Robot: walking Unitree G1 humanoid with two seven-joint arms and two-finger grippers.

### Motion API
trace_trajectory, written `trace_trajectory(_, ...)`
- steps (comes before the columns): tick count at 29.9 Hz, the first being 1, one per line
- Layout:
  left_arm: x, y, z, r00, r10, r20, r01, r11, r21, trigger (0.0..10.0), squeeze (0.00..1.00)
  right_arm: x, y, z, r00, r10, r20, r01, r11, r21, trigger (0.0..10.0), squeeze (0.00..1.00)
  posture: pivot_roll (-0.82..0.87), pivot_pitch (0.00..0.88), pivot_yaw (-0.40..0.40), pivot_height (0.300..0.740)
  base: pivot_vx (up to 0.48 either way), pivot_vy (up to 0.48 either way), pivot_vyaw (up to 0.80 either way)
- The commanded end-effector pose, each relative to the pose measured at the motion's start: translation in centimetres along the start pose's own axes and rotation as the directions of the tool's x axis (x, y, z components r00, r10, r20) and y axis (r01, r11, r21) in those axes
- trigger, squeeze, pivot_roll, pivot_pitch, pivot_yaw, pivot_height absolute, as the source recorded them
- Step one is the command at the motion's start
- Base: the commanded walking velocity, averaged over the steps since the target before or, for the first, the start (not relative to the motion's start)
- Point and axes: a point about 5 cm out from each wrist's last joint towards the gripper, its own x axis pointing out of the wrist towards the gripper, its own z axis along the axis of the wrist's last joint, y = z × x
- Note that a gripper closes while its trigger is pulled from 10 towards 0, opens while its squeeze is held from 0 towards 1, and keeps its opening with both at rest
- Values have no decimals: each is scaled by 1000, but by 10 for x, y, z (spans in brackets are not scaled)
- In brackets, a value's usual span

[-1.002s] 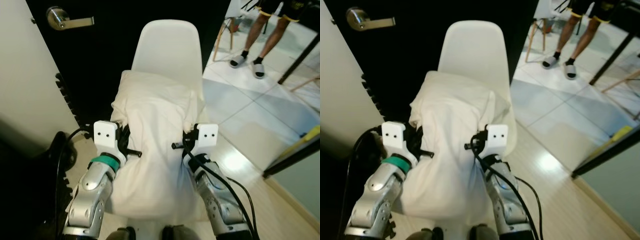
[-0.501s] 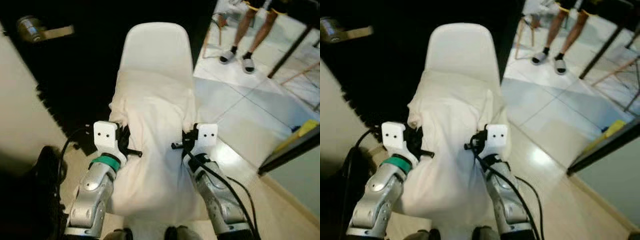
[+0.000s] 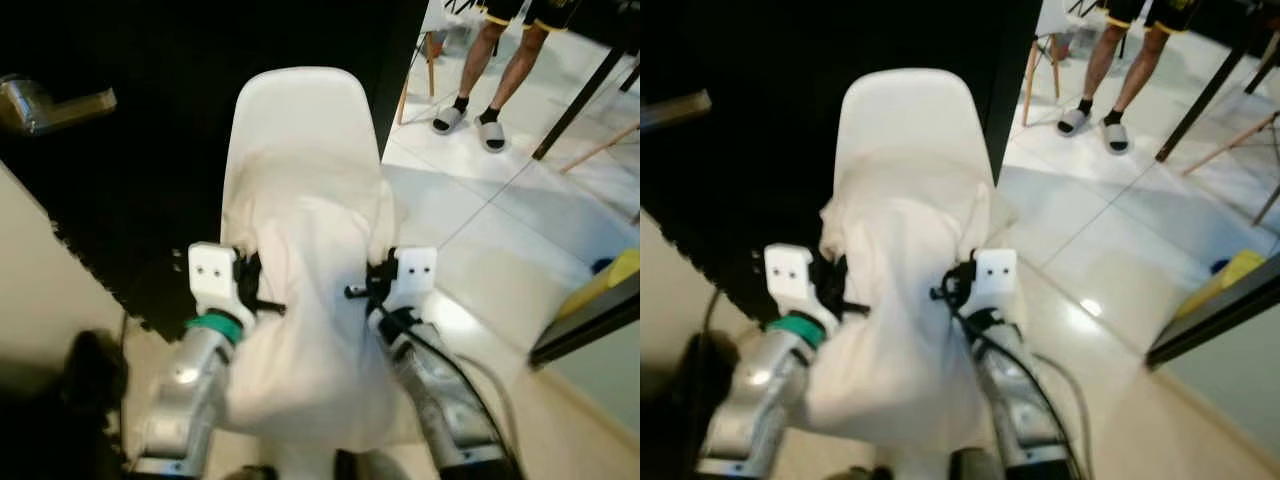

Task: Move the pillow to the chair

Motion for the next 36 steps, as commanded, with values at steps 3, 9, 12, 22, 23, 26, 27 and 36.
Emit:
trace_trajectory(3, 2, -14, 5, 996, -82, 29, 82, 997, -1, 10000, 0, 5, 27, 8, 994, 105, 43, -106, 994, 14, 10000, 0, -19, 88, 40, 740, 300, 0, 0)
trace_trajectory(9, 2, -15, 5, 996, -90, 27, 90, 996, 2, 10000, 0, 4, 26, 3, 994, 105, 19, -106, 994, 23, 10000, 0, -18, 90, 40, 740, 0, 0, 0)
trace_trajectory(12, 2, -15, 4, 996, -91, 26, 91, 996, 3, 10000, 0, 3, 26, 0, 994, 106, 8, -106, 994, 28, 10000, 0, -17, 89, 40, 740, 0, 0, 0)
trace_trajectory(22, 1, -15, 4, 995, -95, 26, 95, 996, 2, 10000, 0, 2, 27, -2, 993, 117, -2, -117, 992, 39, 10000, 0, -17, 82, 39, 715, 0, 0, 0)
trace_trajectory(23, 1, -15, 4, 995, -95, 26, 95, 995, 3, 10000, 0, 2, 28, -2, 993, 118, -3, -117, 992, 39, 10000, 0, -17, 82, 39, 710, 0, 0, 0)
trace_trajectory(26, 0, -15, 4, 995, -96, 26, 96, 995, 4, 10000, 0, 2, 28, -2, 993, 119, -4, -118, 992, 39, 10000, 0, -17, 80, 39, 700, 0, 0, 0)
trace_trajectory(27, 0, -15, 4, 995, -96, 25, 96, 995, 4, 10000, 0, 2, 28, -2, 993, 119, -5, -119, 992, 39, 10000, 0, -17, 79, 39, 695, 0, 0, 0)
trace_trajectory(36, 0, -14, 2, 995, -96, 21, 96, 995, 5, 10000, 0, 1, 27, -4, 993, 118, -12, -118, 992, 39, 10000, 0, -16, 75, 40, 660, 0, 0, 0)
